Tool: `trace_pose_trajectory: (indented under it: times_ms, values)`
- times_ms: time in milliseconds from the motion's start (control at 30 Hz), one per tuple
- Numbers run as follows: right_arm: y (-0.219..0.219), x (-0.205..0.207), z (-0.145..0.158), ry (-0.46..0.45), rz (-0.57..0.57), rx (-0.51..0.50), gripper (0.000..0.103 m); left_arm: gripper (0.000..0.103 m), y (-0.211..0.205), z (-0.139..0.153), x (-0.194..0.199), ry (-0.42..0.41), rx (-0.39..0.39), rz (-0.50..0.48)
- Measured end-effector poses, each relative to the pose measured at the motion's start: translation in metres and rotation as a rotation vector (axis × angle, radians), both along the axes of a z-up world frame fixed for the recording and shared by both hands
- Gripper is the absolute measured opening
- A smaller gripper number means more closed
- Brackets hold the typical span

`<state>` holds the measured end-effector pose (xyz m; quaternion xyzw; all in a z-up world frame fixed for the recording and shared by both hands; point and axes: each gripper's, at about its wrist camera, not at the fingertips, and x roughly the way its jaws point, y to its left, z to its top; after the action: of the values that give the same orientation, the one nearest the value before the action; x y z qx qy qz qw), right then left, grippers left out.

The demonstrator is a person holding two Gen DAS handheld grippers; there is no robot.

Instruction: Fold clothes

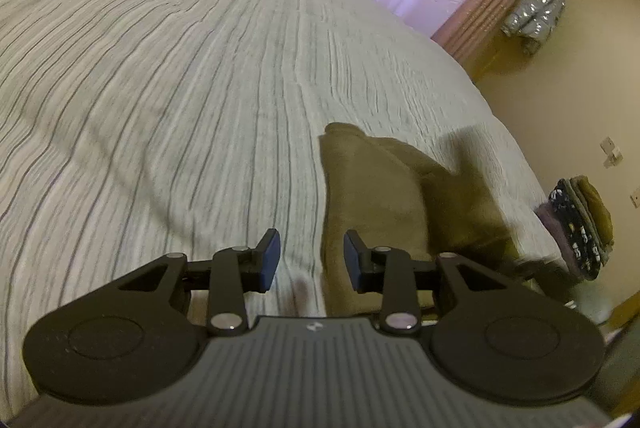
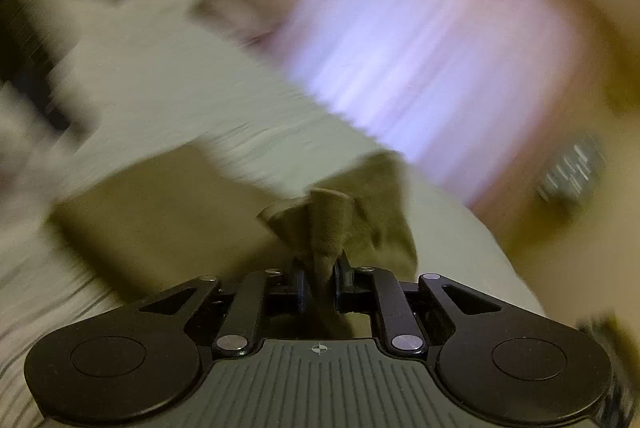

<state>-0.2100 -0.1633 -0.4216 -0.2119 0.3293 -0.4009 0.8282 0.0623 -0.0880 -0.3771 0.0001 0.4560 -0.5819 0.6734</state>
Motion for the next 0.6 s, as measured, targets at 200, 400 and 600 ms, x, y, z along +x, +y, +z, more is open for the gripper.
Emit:
trace_pose_trajectory:
  times_ms: [200,400,600]
  values:
    - [0.008,0.016,-0.023,0.155,0.051,-0.012,0.053,0.029,0.007,0.008,-0.002,0.033,-0.019,-0.014]
    - [0.010,-0.041,0.033,-0.078,0.004,0.184,0.077,0.036,-0.022,0.014,-0.016,0.159,-0.082,-0.125]
    - [-0.058,-0.128,0.060,-0.685,-0.357,0.664,0.076,0.042,-0.081,-0.010,-0.025,0.350,-0.052,-0.200]
